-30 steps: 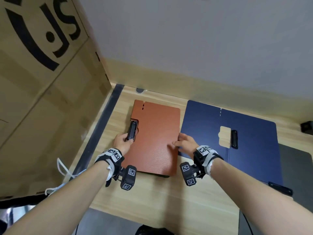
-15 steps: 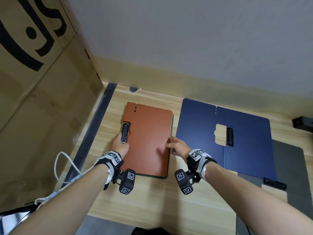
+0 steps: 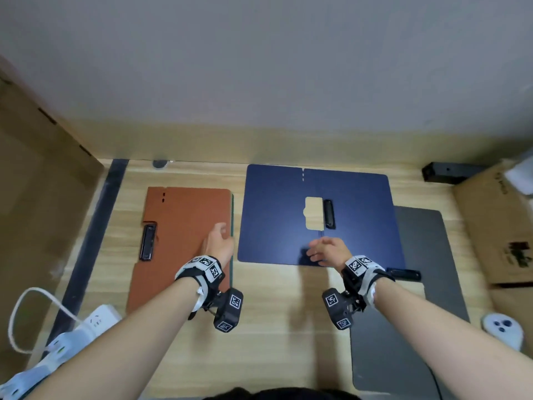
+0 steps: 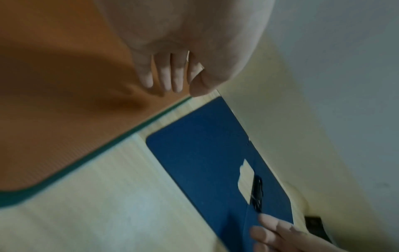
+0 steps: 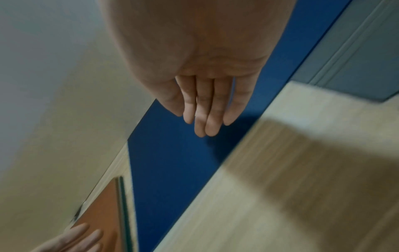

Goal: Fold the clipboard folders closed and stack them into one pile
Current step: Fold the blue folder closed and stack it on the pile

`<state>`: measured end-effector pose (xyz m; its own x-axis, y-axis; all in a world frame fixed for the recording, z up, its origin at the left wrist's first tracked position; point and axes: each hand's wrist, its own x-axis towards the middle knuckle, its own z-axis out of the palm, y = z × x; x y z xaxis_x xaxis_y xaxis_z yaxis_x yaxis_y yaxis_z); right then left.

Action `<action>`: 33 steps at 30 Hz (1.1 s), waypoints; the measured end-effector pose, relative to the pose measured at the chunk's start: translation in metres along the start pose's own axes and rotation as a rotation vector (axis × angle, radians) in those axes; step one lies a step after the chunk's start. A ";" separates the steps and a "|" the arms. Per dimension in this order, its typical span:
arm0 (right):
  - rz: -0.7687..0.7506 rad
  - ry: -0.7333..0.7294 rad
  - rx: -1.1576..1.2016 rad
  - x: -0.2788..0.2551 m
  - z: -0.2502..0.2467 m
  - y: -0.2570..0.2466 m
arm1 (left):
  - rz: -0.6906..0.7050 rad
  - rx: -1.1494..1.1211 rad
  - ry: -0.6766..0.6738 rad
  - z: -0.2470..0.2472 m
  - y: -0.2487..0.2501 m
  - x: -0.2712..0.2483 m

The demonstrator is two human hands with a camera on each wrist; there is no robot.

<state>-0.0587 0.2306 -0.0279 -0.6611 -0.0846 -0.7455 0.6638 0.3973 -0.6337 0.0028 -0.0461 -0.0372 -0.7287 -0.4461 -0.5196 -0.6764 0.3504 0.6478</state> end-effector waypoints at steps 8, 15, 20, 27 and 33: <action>0.030 0.282 0.006 0.001 -0.133 0.098 | 0.117 0.191 -0.209 0.108 0.038 -0.029; -0.132 0.457 -0.530 -0.001 -0.205 0.138 | 0.394 0.539 -0.387 0.187 0.070 -0.052; -0.168 0.347 -0.634 0.013 -0.219 0.143 | 0.488 0.759 -0.444 0.230 0.087 -0.052; -0.270 0.339 -0.675 0.029 -0.223 0.148 | 0.407 0.866 -0.398 0.261 0.101 -0.056; -0.334 0.370 -0.576 0.030 -0.222 0.163 | 0.359 0.873 -0.365 0.269 0.101 -0.059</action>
<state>-0.0474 0.4956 -0.1076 -0.9364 -0.0129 -0.3508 0.1872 0.8270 -0.5301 -0.0515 0.2373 -0.0909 -0.7936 0.0319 -0.6076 -0.1464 0.9593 0.2417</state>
